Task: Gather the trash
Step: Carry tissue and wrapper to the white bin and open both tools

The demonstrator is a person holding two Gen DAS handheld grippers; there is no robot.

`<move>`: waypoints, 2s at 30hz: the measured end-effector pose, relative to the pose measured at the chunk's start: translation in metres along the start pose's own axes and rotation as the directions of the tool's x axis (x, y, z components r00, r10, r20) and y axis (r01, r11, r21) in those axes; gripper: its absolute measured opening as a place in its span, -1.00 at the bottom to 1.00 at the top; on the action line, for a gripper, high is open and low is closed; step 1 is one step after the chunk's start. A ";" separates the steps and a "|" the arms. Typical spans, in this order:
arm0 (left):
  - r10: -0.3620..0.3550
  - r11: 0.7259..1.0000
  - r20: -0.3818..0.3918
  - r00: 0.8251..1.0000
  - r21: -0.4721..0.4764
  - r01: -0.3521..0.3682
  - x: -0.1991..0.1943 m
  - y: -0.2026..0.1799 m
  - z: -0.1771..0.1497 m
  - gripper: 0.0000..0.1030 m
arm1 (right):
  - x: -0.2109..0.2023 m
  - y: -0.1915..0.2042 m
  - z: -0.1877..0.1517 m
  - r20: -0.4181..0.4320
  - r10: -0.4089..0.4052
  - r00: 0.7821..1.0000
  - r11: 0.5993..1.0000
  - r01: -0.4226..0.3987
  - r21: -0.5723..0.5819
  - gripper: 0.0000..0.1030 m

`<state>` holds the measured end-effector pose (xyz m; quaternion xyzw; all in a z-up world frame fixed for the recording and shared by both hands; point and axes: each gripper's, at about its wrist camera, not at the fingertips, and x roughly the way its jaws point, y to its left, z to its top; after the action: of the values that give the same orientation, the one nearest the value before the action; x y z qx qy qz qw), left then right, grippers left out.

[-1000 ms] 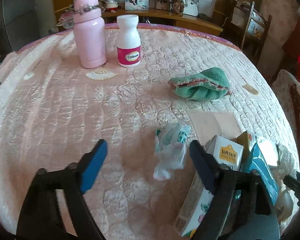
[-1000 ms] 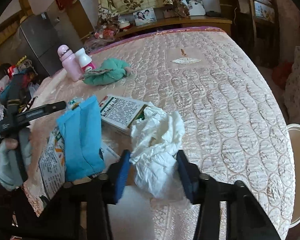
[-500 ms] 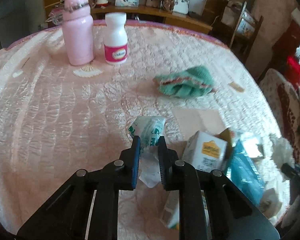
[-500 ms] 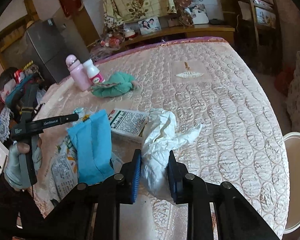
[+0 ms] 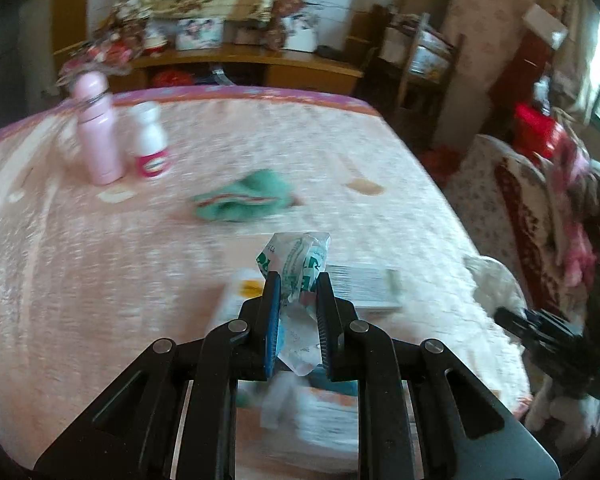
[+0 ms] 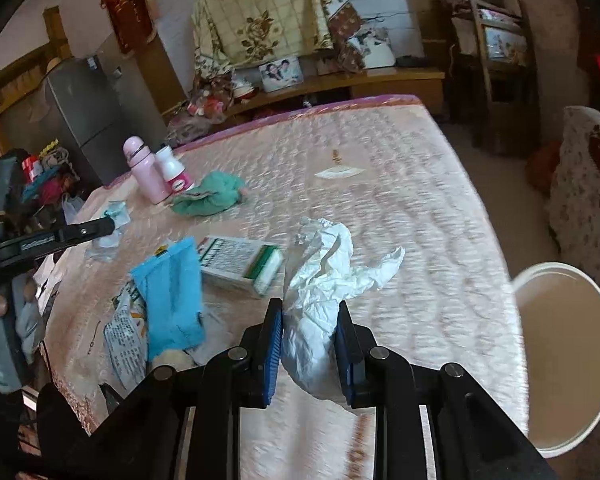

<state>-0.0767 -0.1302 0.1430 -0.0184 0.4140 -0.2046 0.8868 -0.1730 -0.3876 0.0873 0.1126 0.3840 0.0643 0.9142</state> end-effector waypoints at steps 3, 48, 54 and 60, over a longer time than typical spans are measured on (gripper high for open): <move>-0.043 0.998 -0.003 0.999 0.046 0.043 -0.002 -0.046 -0.001 -0.72 | -0.016 -0.023 -0.004 0.011 -0.035 0.999 0.999 0.034 0.022 -0.55; -0.262 0.951 -0.157 0.952 0.125 0.282 0.115 -0.306 -0.041 -0.10 | -0.089 -0.241 -0.053 -0.021 -0.339 0.941 0.880 0.325 0.347 -0.06; -0.190 0.966 -0.062 0.980 0.168 0.198 0.079 -0.288 -0.043 -0.10 | -0.106 -0.220 -0.046 0.036 -0.392 0.919 0.877 0.361 0.318 -0.06; -0.128 0.982 0.002 0.992 0.137 0.127 0.051 -0.250 -0.047 -0.10 | -0.117 -0.189 -0.039 0.075 -0.407 0.911 0.881 0.369 0.297 -0.05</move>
<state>-0.1689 -0.3719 0.1257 0.0149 0.3920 -0.2889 0.8733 -0.2766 -0.5885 0.0930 0.1639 0.3413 -0.1822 0.9075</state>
